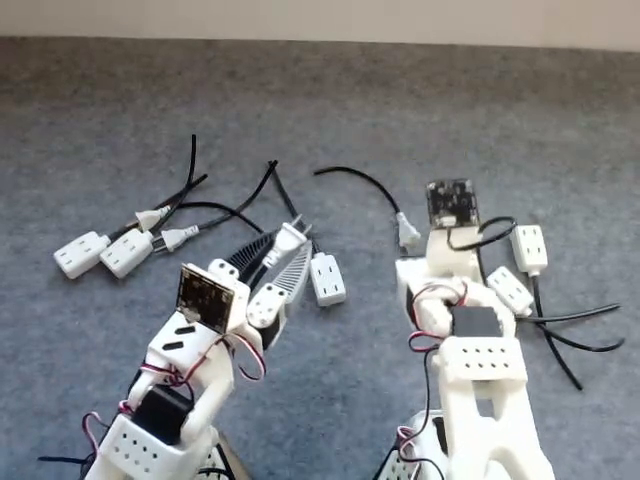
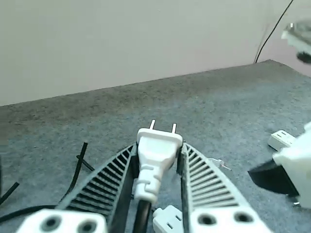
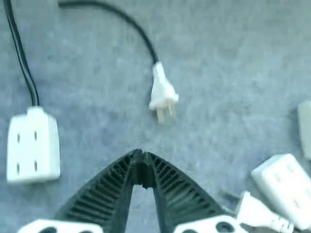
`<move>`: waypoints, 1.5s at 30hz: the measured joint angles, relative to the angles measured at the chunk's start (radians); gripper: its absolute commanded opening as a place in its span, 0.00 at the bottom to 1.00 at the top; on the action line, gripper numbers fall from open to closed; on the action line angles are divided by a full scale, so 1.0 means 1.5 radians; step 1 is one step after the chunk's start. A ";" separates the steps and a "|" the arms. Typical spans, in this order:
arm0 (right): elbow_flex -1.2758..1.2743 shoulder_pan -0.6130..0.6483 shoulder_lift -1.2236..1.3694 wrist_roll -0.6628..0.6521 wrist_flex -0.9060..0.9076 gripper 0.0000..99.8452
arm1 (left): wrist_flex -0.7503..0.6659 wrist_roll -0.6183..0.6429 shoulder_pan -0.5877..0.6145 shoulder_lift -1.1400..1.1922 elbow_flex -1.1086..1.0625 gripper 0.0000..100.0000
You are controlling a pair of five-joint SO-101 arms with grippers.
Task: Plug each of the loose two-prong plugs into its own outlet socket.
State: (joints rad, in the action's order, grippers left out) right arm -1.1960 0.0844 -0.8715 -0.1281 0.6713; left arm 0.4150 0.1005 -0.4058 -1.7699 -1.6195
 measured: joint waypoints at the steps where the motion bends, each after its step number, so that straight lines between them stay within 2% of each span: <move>1: -0.009 0.003 0.000 0.000 0.001 0.05 | 0.009 0.000 0.013 0.000 0.009 0.01; 6: -0.013 0.082 0.001 0.026 0.001 0.17 | 0.044 0.070 0.153 0.000 0.058 0.01; 11: 0.009 0.170 0.001 0.084 0.001 0.19 | 0.088 0.090 0.306 0.000 0.078 0.01; 17: 0.097 0.236 0.077 0.124 0.001 0.20 | 0.100 0.091 0.396 0.000 0.033 0.01; 22: 0.220 0.270 0.274 0.152 0.001 0.20 | 0.088 0.091 0.400 0.000 -0.002 0.01; 29: 0.383 0.271 0.548 0.157 0.001 0.20 | 0.084 0.090 0.400 0.000 -0.018 0.01; 36: 0.408 0.278 0.562 0.158 0.031 0.20 | 0.084 0.090 0.400 0.000 -0.018 0.01; 45: 0.408 0.343 0.525 0.157 0.083 0.20 | 0.084 0.090 0.400 0.000 -0.018 0.01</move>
State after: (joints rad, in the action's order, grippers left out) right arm -0.5838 0.5984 -0.0844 0.1066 0.7956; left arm 0.5409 0.2355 0.1941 -1.7699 -1.6471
